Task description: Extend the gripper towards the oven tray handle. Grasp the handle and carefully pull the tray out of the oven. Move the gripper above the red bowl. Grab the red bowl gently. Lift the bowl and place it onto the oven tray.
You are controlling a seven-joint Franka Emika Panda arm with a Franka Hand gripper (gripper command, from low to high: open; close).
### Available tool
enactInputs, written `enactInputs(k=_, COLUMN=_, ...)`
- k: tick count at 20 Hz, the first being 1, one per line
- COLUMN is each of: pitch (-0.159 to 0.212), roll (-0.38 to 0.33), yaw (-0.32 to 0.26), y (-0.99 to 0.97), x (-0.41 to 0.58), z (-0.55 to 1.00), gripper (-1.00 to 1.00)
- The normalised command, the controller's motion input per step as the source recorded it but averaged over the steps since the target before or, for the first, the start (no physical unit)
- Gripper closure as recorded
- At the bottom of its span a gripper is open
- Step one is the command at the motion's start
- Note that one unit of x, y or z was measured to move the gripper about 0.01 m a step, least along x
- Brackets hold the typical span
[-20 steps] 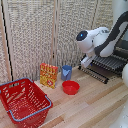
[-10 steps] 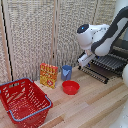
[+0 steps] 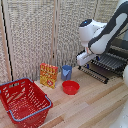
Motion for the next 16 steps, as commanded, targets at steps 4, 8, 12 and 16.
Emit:
enactInputs(k=4, pitch=0.07, roll=0.219, yaw=-0.226, y=0.3, x=0.004, z=0.02, gripper=-1.0)
enactInputs(k=8, pitch=0.081, roll=0.199, yaw=-0.205, y=0.41, x=0.021, z=-0.06, gripper=-1.0)
enactInputs(k=12, pitch=0.008, roll=0.144, yaw=-0.197, y=0.48, x=0.078, z=-0.04, gripper=-1.0)
enactInputs(k=16, pitch=0.0, roll=0.105, yaw=-0.184, y=0.45, x=0.209, z=-0.02, gripper=-1.0)
